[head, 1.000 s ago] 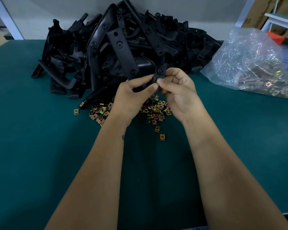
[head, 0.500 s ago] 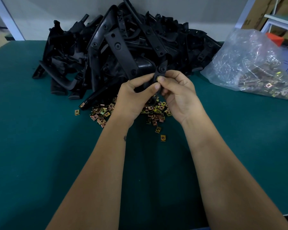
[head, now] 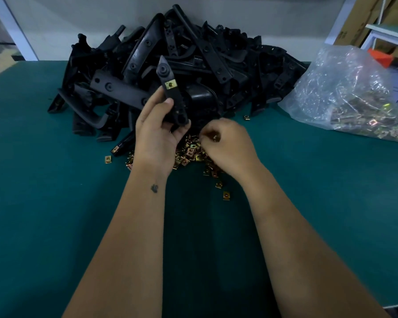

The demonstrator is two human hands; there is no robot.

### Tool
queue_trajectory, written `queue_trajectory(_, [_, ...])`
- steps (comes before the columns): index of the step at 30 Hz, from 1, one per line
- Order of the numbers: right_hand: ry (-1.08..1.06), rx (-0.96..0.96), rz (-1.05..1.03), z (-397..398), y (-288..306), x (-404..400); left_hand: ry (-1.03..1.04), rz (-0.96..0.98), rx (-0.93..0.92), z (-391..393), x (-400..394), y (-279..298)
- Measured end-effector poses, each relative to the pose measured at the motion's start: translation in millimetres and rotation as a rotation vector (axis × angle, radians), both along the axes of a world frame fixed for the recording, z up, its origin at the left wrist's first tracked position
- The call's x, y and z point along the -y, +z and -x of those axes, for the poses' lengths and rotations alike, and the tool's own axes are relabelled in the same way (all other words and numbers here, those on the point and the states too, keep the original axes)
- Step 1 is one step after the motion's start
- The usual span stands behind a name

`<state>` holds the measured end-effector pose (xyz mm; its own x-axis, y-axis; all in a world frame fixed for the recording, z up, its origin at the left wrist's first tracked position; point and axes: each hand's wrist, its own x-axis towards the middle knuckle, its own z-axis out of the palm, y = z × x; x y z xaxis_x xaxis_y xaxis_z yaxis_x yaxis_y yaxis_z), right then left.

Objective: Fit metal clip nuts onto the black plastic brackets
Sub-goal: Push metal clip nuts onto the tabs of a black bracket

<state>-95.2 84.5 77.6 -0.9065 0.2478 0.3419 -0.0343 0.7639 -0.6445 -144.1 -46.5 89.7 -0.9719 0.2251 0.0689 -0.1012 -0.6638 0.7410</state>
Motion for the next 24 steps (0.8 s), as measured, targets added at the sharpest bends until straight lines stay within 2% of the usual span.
queue_trajectory(2, [0.059, 0.065, -0.171, 1.2, -5.6, 2.8, 0.004, -0.001, 0.0, 0.5, 1.3, -0.4])
queue_trajectory(5, [0.093, 0.078, -0.265, 2.4, -9.8, 5.2, 0.001, 0.003, -0.005, 0.6, 0.6, -1.1])
queue_trajectory(24, [0.132, 0.057, -0.249, 1.8, -6.7, 7.9, -0.018, 0.084, -0.04, 0.0, -5.9, -4.1])
